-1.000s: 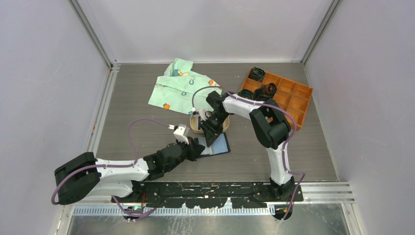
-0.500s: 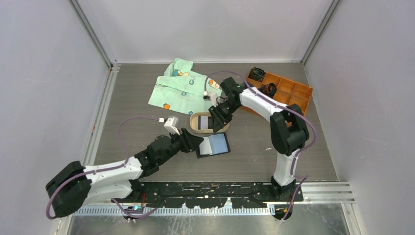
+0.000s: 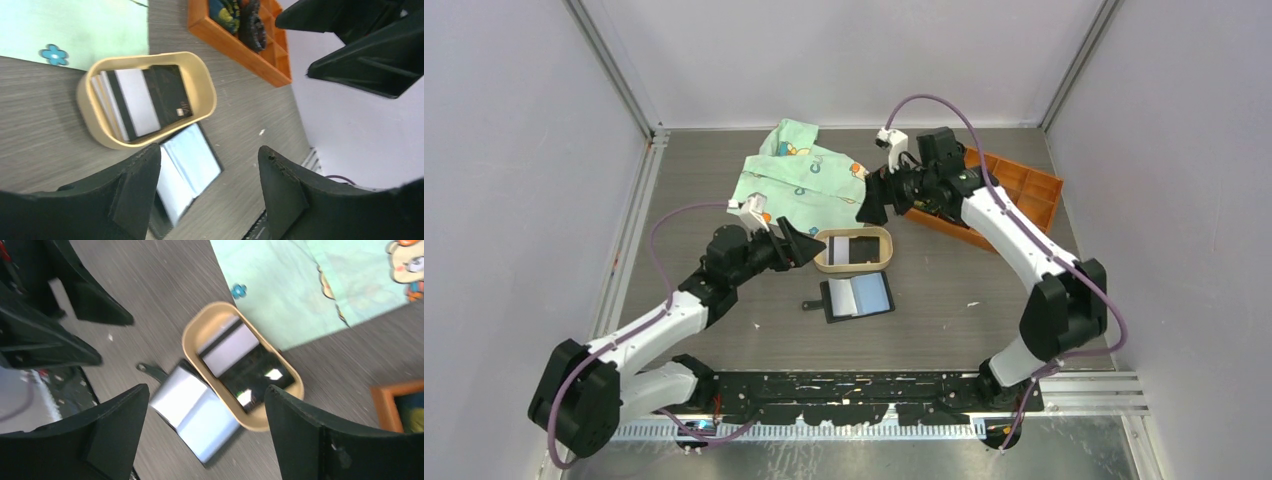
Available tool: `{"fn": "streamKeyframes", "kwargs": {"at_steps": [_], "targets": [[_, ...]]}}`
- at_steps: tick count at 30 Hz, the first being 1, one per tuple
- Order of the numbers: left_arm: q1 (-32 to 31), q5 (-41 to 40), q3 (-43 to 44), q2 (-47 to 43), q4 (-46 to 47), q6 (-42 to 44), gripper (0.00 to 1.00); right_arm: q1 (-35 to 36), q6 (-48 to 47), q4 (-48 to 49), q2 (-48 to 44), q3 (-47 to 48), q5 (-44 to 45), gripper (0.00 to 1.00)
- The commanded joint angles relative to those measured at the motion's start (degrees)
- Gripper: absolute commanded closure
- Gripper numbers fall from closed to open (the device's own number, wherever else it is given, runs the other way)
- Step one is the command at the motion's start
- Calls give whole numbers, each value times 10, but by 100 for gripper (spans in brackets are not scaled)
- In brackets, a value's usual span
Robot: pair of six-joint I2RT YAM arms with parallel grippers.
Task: Put the credit cards into the card holder
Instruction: Pick up the credit card from the storage box.
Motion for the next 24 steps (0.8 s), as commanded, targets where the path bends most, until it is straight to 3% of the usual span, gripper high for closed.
{"fn": "streamKeyframes", "kwargs": {"at_steps": [1,5,8,16,24], "targets": [[43,68,52,36,-64,76,32,0,169,92,78,20,-104,13],[57,31,77,57,-130,150,34,11,230,197,74,-62,-52,16],[62,31,82,95,-120,155,38,18,266,234,109,-74,-22,23],[65,52,105,188,-82,108,50,64,287,189,208,-2,61,37],[65,44,132,244,-90,101,58,71,320,176,250,15,115,41]]}}
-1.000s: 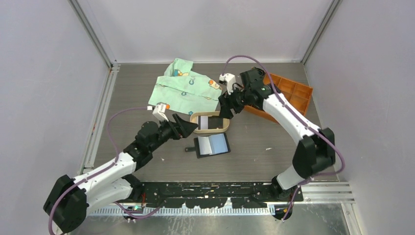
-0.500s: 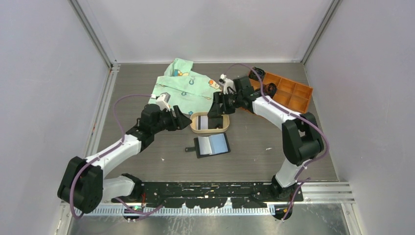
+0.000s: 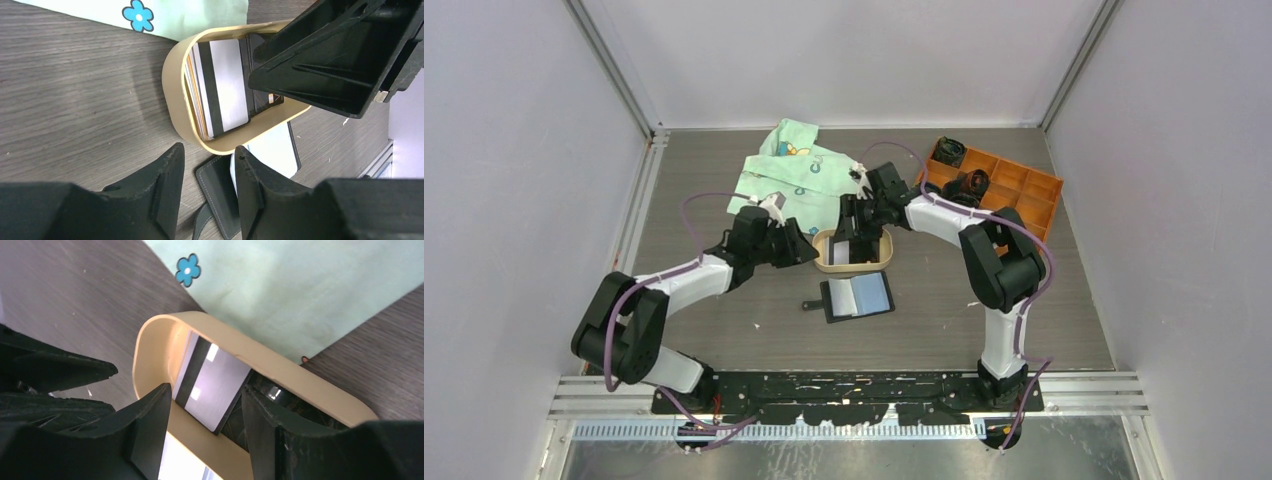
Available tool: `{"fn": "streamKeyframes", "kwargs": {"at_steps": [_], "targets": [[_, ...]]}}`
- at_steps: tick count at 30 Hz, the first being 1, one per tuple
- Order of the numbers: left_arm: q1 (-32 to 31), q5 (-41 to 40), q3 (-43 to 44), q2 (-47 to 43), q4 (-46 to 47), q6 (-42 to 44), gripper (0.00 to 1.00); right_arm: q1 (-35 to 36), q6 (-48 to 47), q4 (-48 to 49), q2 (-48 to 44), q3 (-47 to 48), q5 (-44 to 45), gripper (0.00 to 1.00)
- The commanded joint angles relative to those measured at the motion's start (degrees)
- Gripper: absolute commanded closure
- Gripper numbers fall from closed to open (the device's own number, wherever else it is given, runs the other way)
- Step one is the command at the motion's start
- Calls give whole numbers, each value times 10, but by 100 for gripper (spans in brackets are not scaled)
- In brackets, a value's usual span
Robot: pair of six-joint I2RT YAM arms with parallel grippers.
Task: Put the credit cards into the card holder
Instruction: Pick up the credit card from the storage box.
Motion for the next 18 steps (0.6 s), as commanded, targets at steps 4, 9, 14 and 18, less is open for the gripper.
{"fn": "streamKeyframes", "kwargs": {"at_steps": [4,9,14,18], "targets": [[4,21,49,55,7,-10,62,0,33,0,16,27,35,41],[3,25,66,76,-6,-14,68,8,55,4,30,20,17,41],[-4,27,69,82,-9,-26,75,14,78,13,38,18,-3,42],[-13,29,68,82,-10,-40,80,12,119,38,45,11,-42,42]]}}
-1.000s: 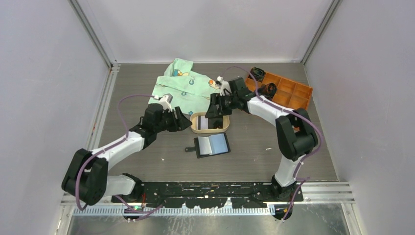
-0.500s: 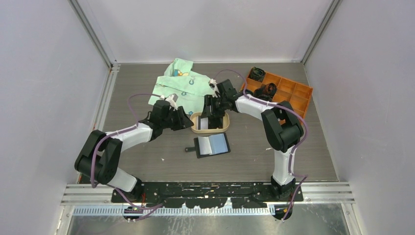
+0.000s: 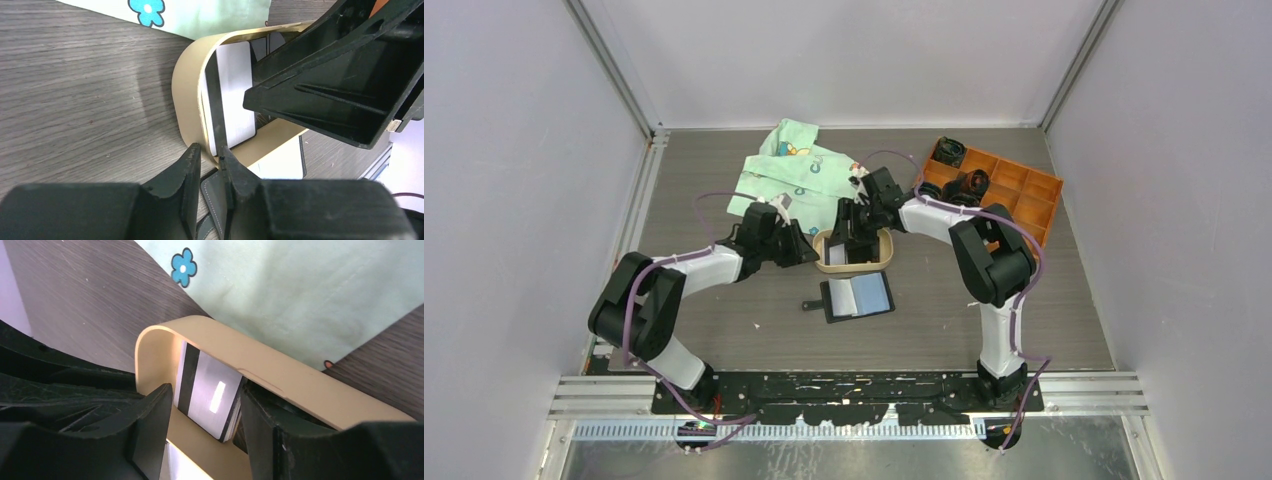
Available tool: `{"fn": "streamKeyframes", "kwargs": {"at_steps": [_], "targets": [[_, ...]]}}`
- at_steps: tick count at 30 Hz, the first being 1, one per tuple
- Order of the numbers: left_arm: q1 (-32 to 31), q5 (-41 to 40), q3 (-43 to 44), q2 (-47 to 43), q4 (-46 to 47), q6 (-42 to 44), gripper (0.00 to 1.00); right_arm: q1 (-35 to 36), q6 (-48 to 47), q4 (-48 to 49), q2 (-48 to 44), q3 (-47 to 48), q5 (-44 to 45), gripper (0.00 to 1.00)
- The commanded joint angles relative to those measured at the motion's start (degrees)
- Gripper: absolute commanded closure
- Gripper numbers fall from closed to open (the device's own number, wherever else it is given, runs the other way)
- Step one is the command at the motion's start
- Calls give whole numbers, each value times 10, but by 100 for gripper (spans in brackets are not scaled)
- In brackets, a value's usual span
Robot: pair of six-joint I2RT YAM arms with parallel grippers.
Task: Put the credit cards into the card holder
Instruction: Pick up the credit card from the storage box.
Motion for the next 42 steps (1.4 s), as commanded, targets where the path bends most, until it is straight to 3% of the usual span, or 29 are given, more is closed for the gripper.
{"fn": "streamKeyframes", "kwargs": {"at_steps": [1,17,22,27,31,38,42], "targets": [[-11,15,21,-3,4,-19,81,0,54,37,9,4,-49,42],[-19,6,18,-13,-2,-27,86,-31,189,233,-14,-49,-224,44],[-19,4,23,-14,-4,-25,86,-29,114,117,0,-17,-177,48],[-19,6,26,-12,-4,-25,86,-23,86,72,19,0,-165,54],[-20,9,28,-9,-3,-24,86,-18,92,79,25,2,-182,60],[-20,11,30,-7,-3,-24,85,-11,113,108,39,-4,-212,61],[-20,11,30,-6,-3,-24,86,0,42,16,37,25,-143,61]]}}
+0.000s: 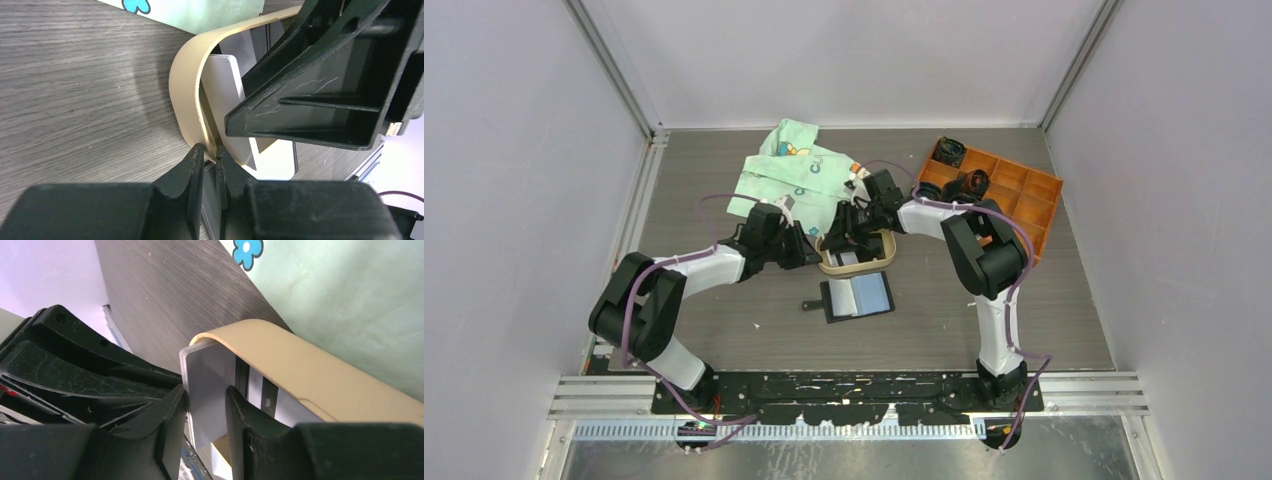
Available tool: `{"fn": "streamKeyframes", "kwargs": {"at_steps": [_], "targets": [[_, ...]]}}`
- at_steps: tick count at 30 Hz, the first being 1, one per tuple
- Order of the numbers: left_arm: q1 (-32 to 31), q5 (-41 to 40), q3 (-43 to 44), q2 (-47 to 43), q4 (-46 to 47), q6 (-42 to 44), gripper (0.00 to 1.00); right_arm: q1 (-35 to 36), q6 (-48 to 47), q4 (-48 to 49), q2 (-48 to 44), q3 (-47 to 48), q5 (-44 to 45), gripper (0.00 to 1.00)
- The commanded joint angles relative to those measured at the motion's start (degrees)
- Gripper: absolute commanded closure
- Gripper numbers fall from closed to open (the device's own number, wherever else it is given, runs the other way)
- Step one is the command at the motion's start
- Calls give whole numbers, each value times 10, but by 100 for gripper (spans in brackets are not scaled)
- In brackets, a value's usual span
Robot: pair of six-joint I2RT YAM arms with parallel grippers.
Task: Put the credit cards into the card holder
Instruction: Pick up the credit card from the storage box.
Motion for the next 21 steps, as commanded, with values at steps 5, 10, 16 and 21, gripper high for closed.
{"fn": "streamKeyframes", "kwargs": {"at_steps": [5,10,16,21], "targets": [[-3,18,21,-7,13,3,85,13,-98,-116,-20,44,106,60],[-4,18,22,-7,11,4,85,13,-127,-146,-35,51,149,64],[-3,17,22,-9,8,7,85,8,-144,-158,-45,52,137,73],[-4,20,22,-11,8,6,84,0,-158,-161,-32,52,100,72]]}}
